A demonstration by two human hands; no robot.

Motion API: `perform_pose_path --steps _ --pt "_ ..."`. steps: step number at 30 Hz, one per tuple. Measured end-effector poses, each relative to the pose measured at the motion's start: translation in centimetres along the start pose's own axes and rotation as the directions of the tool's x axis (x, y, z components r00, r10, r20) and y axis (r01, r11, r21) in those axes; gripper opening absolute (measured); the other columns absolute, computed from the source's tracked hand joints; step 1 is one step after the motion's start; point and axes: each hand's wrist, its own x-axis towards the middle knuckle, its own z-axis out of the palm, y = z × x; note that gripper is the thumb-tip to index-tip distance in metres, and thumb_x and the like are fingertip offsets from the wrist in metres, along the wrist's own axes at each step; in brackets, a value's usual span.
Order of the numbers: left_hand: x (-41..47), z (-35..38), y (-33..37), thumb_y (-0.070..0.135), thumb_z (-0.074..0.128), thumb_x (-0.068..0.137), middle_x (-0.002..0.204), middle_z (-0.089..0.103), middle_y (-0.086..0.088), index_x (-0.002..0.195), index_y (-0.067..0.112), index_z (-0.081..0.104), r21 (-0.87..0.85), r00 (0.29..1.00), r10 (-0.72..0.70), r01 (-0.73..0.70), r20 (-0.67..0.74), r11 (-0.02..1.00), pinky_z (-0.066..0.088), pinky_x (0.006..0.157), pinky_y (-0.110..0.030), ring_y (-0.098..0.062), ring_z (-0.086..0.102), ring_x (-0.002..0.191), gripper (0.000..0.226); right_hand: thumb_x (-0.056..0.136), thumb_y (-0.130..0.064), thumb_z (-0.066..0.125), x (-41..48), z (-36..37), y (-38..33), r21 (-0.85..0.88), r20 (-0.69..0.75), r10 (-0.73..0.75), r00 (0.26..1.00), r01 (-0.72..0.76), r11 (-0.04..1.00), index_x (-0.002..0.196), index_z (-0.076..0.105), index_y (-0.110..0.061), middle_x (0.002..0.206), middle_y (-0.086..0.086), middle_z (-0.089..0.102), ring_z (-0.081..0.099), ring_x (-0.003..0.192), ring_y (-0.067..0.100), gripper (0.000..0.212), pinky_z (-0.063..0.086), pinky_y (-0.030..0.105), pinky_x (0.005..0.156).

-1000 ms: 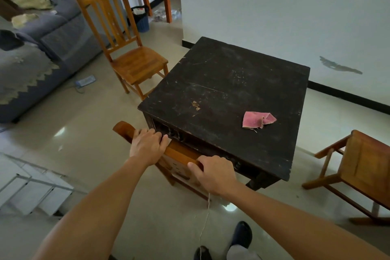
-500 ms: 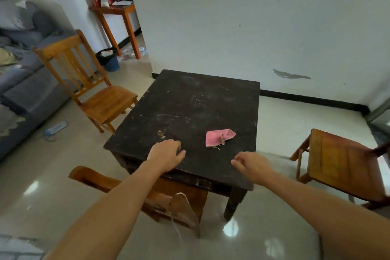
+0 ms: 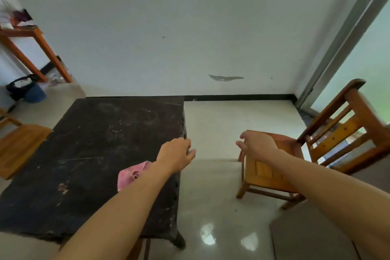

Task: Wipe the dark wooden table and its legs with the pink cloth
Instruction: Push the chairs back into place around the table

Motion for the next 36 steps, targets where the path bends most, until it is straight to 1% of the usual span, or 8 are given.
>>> perform_pose_path --steps 4,8,12,16,21,24,29,36 --pt "5.5 0.4 2.6 0.046 0.044 0.098 0.106 0.060 -0.002 0.107 0.017 0.057 0.003 0.999 0.040 -0.040 0.006 0.999 0.048 0.077 -0.033 -0.019 0.059 0.086 0.033 0.099 -0.051 0.042 4.0 -1.4 4.2 -0.005 -0.007 0.016 1.000 -0.016 1.000 0.131 0.055 -0.020 0.124 0.000 0.065 0.064 0.106 0.019 0.047 0.054 0.035 0.090" --pt "12.7 -0.2 2.7 0.048 0.043 0.098 0.112 0.062 0.000 0.120 0.019 0.054 0.001 0.998 0.056 -0.056 -0.009 0.998 0.052 0.082 -0.033 -0.017 0.062 0.091 0.038 0.099 -0.049 0.042 9.6 -2.4 7.2 0.038 -0.020 0.025 0.999 -0.024 0.999 0.133 0.054 -0.020 0.130 0.000 0.061 0.061 0.111 0.020 0.046 0.051 0.036 0.094" --pt "21.4 -0.8 3.1 0.049 0.041 0.098 0.126 0.058 -0.001 0.133 0.018 0.046 0.011 0.996 0.087 -0.087 -0.017 0.996 0.048 0.091 -0.032 -0.018 0.061 0.104 0.046 0.099 -0.050 0.042 16.8 -3.6 10.7 0.027 -0.053 0.056 0.997 -0.054 0.998 0.133 0.054 -0.021 0.129 0.000 0.062 0.062 0.110 0.019 0.046 0.050 0.034 0.093" --pt "31.1 -1.8 2.5 0.047 0.039 0.099 0.130 0.054 -0.002 0.133 0.016 0.044 0.046 0.986 0.168 -0.169 0.014 0.985 0.046 0.091 -0.033 -0.019 0.056 0.110 0.047 0.099 -0.050 0.042 25.1 -5.3 14.5 0.049 -0.052 0.163 0.985 -0.161 0.986 0.133 0.053 -0.021 0.129 0.000 0.062 0.061 0.111 0.019 0.046 0.050 0.034 0.092" --pt "44.1 -5.2 2.7 0.046 0.039 0.098 0.128 0.054 -0.004 0.130 0.014 0.046 0.083 0.975 0.220 -0.222 0.031 0.972 0.048 0.089 -0.039 -0.023 0.054 0.110 0.046 0.099 -0.048 0.045 34.4 -8.7 18.6 0.118 -0.045 0.273 0.961 -0.266 0.957 0.133 0.054 -0.018 0.130 0.002 0.061 0.060 0.111 0.021 0.047 0.050 0.034 0.092" --pt "51.0 -6.2 4.3 0.045 0.038 0.098 0.127 0.054 -0.005 0.130 0.013 0.046 0.078 0.958 0.281 -0.285 0.066 0.955 0.048 0.087 -0.039 -0.024 0.055 0.110 0.046 0.099 -0.049 0.045 38.6 -9.9 21.1 0.121 -0.042 0.326 0.945 -0.319 0.940 0.134 0.053 -0.018 0.131 0.002 0.060 0.060 0.112 0.021 0.047 0.050 0.034 0.093" --pt "62.4 -6.4 7.8 0.045 0.037 0.099 0.132 0.052 -0.004 0.136 0.013 0.043 0.050 0.904 0.418 -0.423 0.093 0.905 0.046 0.093 -0.039 -0.022 0.052 0.114 0.049 0.100 -0.049 0.043 45.8 -11.0 26.6 0.116 -0.042 0.417 0.908 -0.410 0.905 0.135 0.053 -0.019 0.132 0.002 0.060 0.060 0.113 0.021 0.047 0.049 0.032 0.090" --pt "78.9 -6.8 13.2 0.046 0.036 0.100 0.127 0.055 -0.004 0.129 0.014 0.047 0.087 0.842 0.513 -0.531 0.167 0.843 0.045 0.089 -0.036 -0.022 0.053 0.111 0.044 0.099 -0.049 0.044 57.8 -11.2 35.1 0.175 -0.004 0.515 0.857 -0.507 0.844 0.135 0.053 -0.019 0.131 0.002 0.060 0.061 0.110 0.019 0.047 0.050 0.030 0.089"
